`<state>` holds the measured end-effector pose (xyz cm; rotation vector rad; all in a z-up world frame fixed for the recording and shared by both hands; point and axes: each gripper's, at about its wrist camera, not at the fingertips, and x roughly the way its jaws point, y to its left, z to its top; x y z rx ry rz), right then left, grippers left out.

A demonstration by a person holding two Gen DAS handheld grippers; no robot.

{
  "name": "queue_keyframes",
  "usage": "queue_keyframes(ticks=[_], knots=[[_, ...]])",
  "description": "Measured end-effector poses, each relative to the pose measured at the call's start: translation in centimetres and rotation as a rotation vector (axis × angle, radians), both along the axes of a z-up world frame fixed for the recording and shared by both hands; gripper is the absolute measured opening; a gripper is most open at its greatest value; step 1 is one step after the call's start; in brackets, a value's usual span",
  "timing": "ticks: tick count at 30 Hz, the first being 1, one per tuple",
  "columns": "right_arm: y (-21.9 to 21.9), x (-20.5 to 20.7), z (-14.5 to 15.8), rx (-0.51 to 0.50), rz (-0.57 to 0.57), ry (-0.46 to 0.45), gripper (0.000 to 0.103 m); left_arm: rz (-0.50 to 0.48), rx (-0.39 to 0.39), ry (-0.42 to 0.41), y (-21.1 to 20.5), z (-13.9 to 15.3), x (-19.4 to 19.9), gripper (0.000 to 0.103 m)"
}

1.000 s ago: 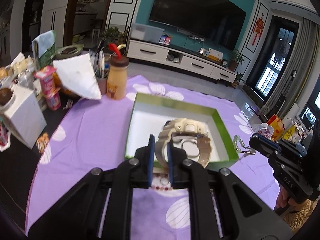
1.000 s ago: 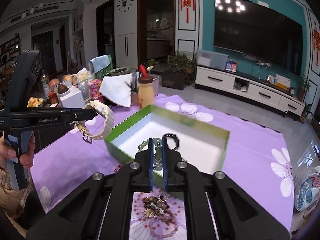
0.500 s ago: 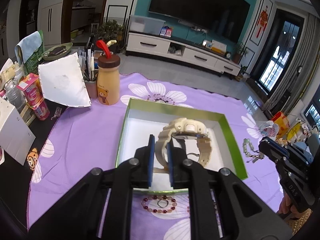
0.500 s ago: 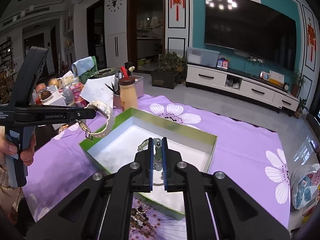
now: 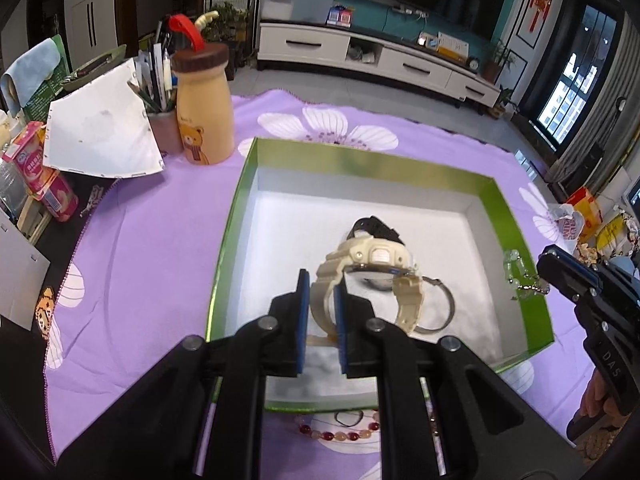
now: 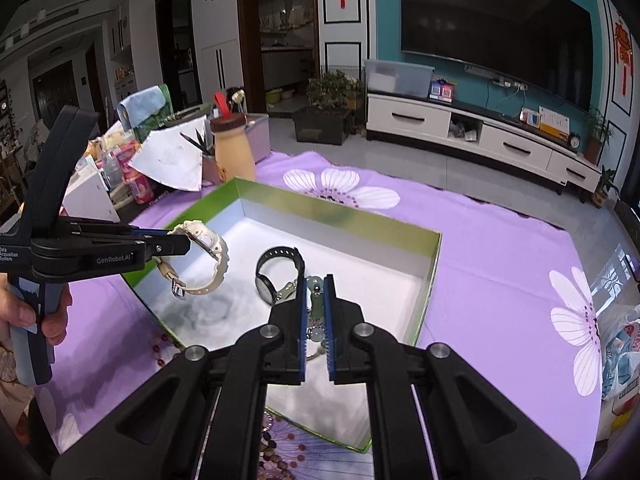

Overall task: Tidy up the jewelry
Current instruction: 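Carry the white watch and green-bead bracelet into the green box and open both grippers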

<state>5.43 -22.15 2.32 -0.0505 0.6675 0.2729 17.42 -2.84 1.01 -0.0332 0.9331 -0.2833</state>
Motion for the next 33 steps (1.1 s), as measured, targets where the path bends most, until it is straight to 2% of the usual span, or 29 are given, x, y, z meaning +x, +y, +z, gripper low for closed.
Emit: queue_keyframes(ticks=[13, 27, 33], knots=[[0.2, 2.0, -2.7, -0.045, -0.004, 0.074, 0.007, -0.024, 0.114, 0.034, -2.0, -2.4, 0.7, 0.012], [-0.1, 3.3, -3.5, -0.057, -0.033, 0.138, 0.007, -0.034, 0.125, 0.062, -2.2, -3.6, 1.4, 0.012], [-0.1, 3.3, -3.7, -0.07, -0.04, 0.148, 0.007, -0.028, 0.127, 0.054, -2.3, -3.5, 1.3, 0.016]])
